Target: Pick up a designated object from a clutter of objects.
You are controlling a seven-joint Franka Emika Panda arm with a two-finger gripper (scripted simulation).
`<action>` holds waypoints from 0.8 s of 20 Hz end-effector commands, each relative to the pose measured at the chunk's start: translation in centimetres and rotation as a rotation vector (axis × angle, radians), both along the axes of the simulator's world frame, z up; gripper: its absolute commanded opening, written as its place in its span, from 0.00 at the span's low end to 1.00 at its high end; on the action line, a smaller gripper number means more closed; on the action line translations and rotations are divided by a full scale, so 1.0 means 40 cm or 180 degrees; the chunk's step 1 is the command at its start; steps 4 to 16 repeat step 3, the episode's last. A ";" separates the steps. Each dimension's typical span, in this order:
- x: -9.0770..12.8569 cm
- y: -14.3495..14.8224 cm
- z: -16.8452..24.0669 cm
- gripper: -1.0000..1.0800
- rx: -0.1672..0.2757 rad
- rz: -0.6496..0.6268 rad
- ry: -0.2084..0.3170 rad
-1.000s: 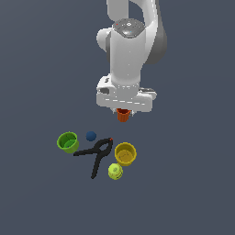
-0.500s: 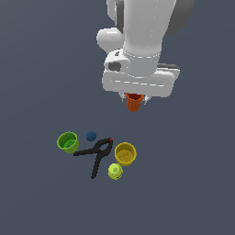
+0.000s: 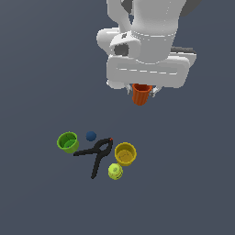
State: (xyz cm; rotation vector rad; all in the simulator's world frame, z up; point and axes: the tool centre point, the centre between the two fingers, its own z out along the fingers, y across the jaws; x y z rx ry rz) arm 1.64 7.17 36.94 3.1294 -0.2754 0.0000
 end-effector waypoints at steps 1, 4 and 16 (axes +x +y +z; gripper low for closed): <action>0.003 0.004 0.011 0.00 0.0000 -0.0001 0.0000; 0.004 0.004 0.013 0.00 0.0000 -0.0001 0.0000; 0.004 0.004 0.013 0.00 0.0000 -0.0001 0.0000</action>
